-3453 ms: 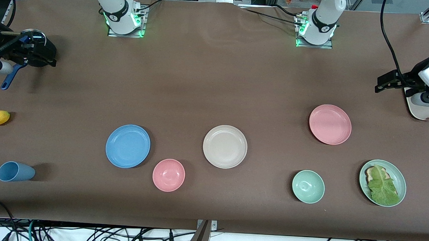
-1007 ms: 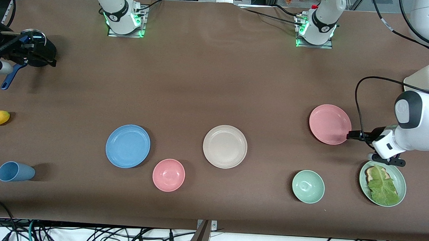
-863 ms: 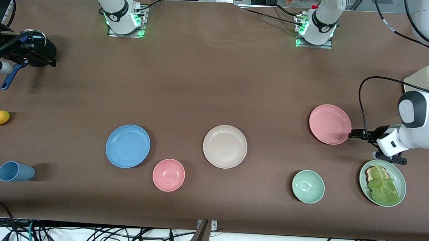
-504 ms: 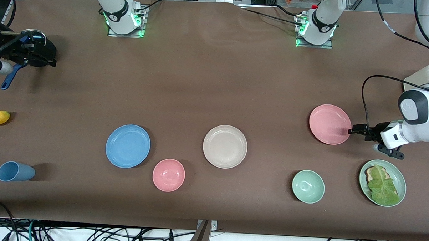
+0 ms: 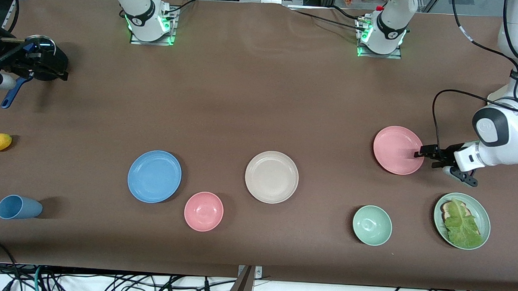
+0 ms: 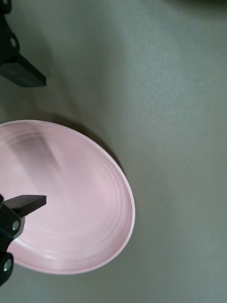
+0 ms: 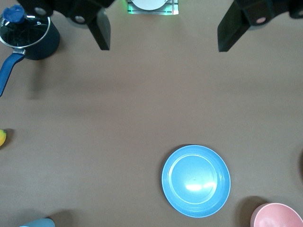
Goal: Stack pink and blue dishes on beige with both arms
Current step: 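Grip the pink plate rim with the left gripper and drag it toward the beige plate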
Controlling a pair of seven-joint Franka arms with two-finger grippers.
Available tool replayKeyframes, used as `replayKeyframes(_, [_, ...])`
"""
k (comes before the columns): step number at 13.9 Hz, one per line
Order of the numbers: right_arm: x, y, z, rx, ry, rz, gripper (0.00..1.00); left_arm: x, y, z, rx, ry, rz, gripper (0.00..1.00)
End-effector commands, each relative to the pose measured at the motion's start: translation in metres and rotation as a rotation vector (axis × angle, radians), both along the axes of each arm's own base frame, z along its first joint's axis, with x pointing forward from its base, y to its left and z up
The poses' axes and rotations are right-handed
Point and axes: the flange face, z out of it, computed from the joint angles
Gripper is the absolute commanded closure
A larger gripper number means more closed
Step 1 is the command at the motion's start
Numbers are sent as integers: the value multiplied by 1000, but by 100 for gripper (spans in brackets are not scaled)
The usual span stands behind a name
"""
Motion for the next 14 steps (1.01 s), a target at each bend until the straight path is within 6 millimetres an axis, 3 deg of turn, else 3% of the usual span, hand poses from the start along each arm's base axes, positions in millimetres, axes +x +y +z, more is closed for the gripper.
replayKeyframes(1, [0,2,7,-6,-6,-6,0,-30,-4,-5,-23,-61,-10,0])
replayKeyframes(7, [1,3,7,-9,-13,-4,0,-38,-1,-7,-38,-76,-32,0])
replayKeyframes(11, [2,1,7,-13,-11,-6,0,-53,8,-5,-39,-64,-9,0])
replayKeyframes(14, [2,1,7,-13,-16,-6,0,-68,10,-14,-59,-39,28,2])
